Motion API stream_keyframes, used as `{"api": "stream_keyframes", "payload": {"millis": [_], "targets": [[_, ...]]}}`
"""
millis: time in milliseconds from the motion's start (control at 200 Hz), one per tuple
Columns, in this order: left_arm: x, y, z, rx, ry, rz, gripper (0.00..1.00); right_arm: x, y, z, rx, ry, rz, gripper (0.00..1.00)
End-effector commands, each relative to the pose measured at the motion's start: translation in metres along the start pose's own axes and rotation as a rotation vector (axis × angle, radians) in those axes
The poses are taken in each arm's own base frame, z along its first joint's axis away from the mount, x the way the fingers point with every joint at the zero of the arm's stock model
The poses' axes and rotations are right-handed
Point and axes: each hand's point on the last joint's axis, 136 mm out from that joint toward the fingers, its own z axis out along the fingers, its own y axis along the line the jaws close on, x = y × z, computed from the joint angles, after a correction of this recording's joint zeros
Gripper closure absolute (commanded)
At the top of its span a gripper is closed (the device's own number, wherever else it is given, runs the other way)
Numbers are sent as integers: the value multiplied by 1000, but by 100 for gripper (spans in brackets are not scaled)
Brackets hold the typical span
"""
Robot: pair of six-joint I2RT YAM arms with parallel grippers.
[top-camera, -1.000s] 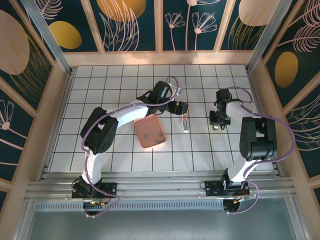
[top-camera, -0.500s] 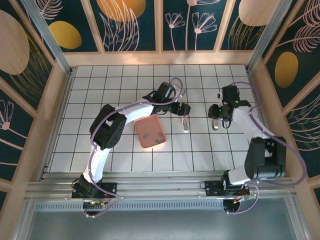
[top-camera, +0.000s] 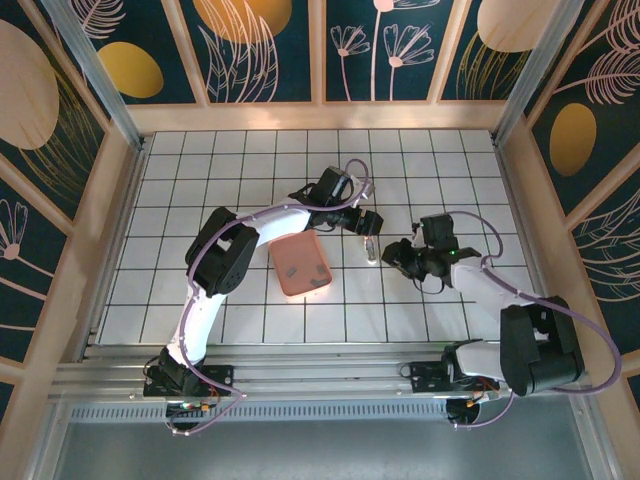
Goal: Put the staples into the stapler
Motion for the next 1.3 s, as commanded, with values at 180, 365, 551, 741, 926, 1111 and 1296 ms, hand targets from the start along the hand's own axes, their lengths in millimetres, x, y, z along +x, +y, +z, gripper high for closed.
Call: {"api": "stream_keyframes", "payload": {"millis": [180, 365, 551, 741, 926, 1111, 1296], "targets": [[-7, -6, 1, 54, -9, 12, 28, 6, 10, 27, -99, 23, 87, 65], [-5, -8, -1, 62, -10, 6, 28, 9, -1, 38, -78, 32, 103, 68], [-3, -12, -2, 86, -1, 13, 29, 9, -10, 47, -53, 36, 107, 71], [0, -20, -6, 123, 3, 22, 29, 5, -15, 52, -36, 20, 112, 74], [2, -32, -13, 168, 7, 31, 30, 5, -22, 57, -8, 24, 109, 75], [0, -45, -23, 209, -3, 56, 30, 5, -26, 60, 10, 23, 102, 77], [3, -53, -27, 245, 6, 72, 30, 5, -30, 61, 23, 25, 94, 78]]}}
